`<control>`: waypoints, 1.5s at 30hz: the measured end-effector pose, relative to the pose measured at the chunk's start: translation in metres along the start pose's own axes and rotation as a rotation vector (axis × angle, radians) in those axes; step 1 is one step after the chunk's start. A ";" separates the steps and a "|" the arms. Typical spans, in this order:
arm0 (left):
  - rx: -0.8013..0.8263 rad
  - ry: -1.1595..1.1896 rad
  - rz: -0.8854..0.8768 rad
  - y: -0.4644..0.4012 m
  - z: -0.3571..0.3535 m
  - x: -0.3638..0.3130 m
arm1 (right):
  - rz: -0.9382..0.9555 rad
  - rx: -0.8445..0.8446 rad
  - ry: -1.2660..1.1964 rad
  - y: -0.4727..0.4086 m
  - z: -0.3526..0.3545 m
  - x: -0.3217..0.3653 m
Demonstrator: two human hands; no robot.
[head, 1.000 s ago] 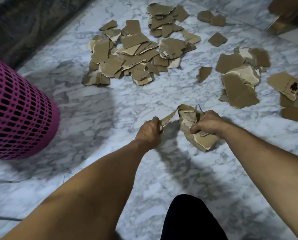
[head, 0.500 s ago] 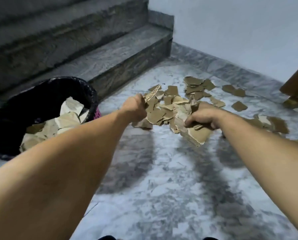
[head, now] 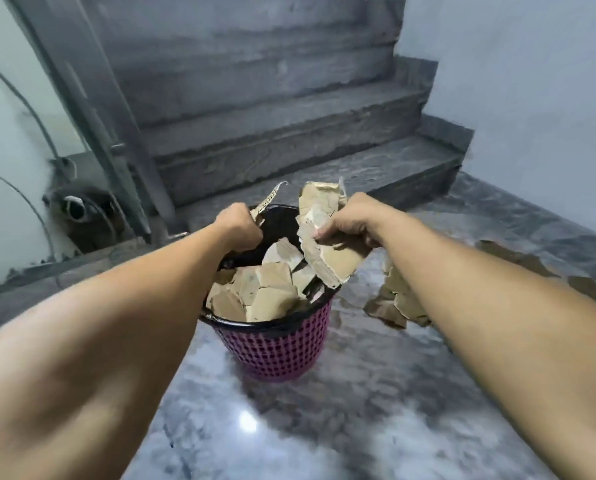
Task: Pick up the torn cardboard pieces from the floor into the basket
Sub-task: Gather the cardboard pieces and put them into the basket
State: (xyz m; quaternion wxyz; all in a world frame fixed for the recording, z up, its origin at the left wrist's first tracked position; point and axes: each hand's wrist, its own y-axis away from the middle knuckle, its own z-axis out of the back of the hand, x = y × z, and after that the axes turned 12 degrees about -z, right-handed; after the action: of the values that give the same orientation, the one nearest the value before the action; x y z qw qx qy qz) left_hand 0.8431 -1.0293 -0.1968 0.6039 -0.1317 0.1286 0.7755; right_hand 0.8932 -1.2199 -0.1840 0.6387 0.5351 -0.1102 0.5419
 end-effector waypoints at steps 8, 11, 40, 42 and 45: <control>0.239 0.371 0.184 -0.007 -0.043 0.074 | -0.061 -0.188 0.148 -0.063 -0.086 0.000; 0.355 0.498 0.191 -0.010 -0.061 0.084 | -0.066 -0.298 0.250 -0.075 -0.090 -0.011; -0.090 -0.068 -0.090 -0.041 -0.113 0.026 | -0.200 -0.044 -0.707 -0.115 0.010 -0.074; -0.134 -0.103 -0.059 -0.043 -0.122 0.019 | -0.191 0.006 -0.708 -0.119 0.020 -0.080; -0.199 -0.113 -0.023 -0.047 -0.130 0.014 | -0.154 -0.010 -0.664 -0.131 0.024 -0.082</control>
State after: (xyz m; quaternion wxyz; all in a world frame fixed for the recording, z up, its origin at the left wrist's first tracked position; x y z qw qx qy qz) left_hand 0.8914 -1.0519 -0.3245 0.6029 -0.1485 0.0155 0.7838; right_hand 0.9783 -1.2657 -0.3074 0.6097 0.6858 -0.2741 0.2879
